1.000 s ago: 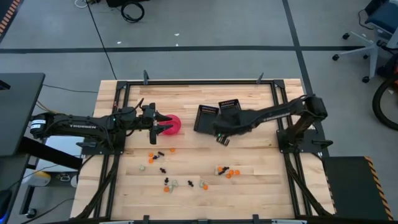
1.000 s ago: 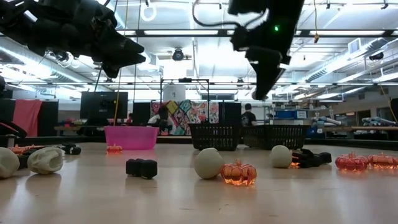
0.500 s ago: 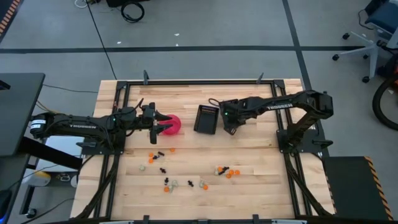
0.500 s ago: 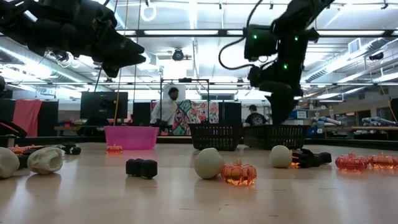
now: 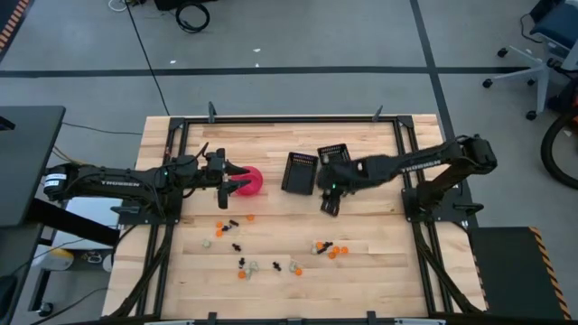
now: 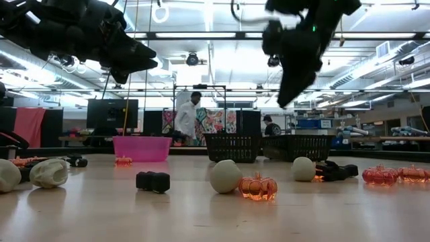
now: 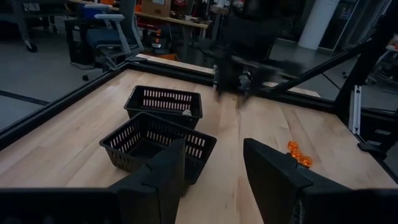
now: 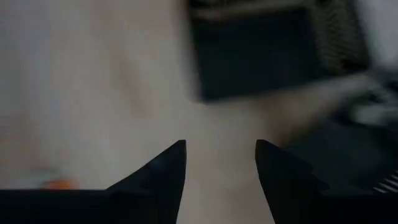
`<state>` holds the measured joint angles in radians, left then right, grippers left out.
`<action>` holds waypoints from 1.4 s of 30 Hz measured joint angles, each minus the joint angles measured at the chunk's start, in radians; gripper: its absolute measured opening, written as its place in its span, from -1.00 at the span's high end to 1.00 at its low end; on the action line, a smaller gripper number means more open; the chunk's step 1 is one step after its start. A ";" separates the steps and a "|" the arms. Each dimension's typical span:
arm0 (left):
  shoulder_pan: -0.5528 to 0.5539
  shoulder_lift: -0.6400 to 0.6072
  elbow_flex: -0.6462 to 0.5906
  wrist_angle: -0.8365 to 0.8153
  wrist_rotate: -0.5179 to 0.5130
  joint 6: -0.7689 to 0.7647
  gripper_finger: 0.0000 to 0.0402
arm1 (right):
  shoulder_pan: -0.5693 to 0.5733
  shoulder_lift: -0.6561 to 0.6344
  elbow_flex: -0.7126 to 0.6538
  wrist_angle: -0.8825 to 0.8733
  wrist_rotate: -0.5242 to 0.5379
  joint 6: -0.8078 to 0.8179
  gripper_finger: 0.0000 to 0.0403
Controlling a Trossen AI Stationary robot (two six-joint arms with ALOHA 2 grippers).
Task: Sort Halloween decoration
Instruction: Put the white skull toy into the right black bin
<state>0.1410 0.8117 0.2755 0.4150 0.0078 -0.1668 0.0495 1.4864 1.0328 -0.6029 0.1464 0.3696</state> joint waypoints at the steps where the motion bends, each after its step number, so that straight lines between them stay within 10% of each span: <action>1: 0.000 0.000 0.000 0.000 0.000 0.000 0.13 | 0.032 0.014 0.000 0.038 -0.027 0.003 0.03; 15: 0.000 0.000 0.000 0.000 0.000 -0.007 0.13 | 0.383 0.312 0.000 0.378 -0.052 -0.014 -0.02; 29: 0.000 0.000 0.000 -0.001 0.000 -0.006 0.13 | 0.431 0.418 0.001 0.388 0.090 -0.061 -0.08; 42: 0.000 0.000 0.000 -0.001 0.000 -0.002 0.13 | 0.409 0.403 0.000 0.363 0.074 -0.059 0.42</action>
<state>0.1410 0.8116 0.2752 0.4137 0.0075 -0.1684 0.4582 1.8896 1.0328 -0.2398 0.2199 0.3111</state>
